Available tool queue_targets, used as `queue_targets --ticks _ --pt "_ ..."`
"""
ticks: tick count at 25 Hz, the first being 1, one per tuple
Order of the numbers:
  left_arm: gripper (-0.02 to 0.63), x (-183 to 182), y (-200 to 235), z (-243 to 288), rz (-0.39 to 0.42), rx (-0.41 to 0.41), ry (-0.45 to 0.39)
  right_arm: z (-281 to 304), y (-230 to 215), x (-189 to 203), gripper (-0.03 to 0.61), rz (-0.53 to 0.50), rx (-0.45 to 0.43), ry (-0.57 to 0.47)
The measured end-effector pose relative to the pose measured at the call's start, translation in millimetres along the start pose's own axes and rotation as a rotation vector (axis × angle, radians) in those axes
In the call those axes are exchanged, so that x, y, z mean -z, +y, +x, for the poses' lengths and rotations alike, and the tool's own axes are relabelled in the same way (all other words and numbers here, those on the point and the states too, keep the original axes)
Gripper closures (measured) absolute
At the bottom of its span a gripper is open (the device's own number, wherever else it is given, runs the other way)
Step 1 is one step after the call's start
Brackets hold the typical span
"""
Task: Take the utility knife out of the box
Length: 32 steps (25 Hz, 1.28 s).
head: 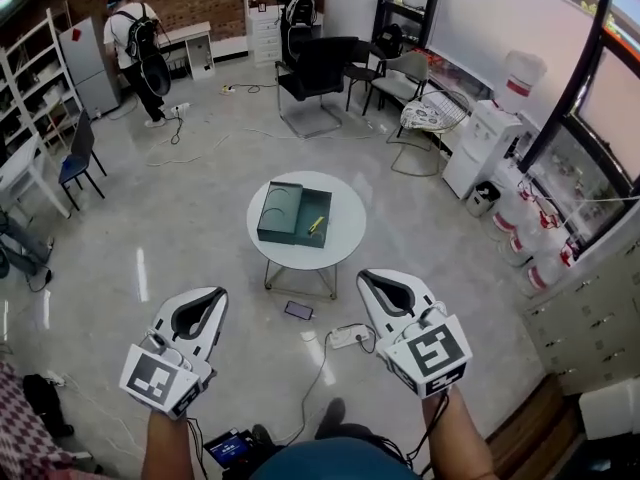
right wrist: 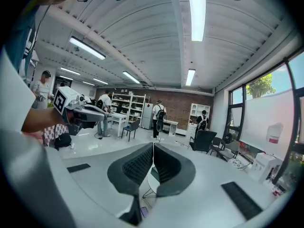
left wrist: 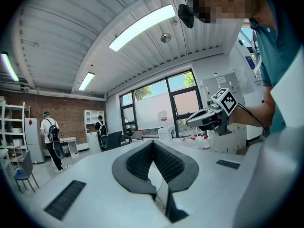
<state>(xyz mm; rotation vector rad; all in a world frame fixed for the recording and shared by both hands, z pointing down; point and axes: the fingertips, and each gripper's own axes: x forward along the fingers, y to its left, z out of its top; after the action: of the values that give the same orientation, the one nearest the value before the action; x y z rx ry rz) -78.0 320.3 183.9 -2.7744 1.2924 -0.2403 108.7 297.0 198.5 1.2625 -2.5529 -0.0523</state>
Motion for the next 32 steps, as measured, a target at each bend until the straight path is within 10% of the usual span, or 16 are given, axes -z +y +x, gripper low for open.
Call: queue_targets --ticks 20,32 --pt "0.595 -25 -79 138 0.057 0.013 0.041 -31 -141 50 0.541 0.077 -0.037 -0.042" --pt "0.595 -1 1 236 0.022 0.139 0.012 30 -192 59 0.541 0.094 0.102 0.033"
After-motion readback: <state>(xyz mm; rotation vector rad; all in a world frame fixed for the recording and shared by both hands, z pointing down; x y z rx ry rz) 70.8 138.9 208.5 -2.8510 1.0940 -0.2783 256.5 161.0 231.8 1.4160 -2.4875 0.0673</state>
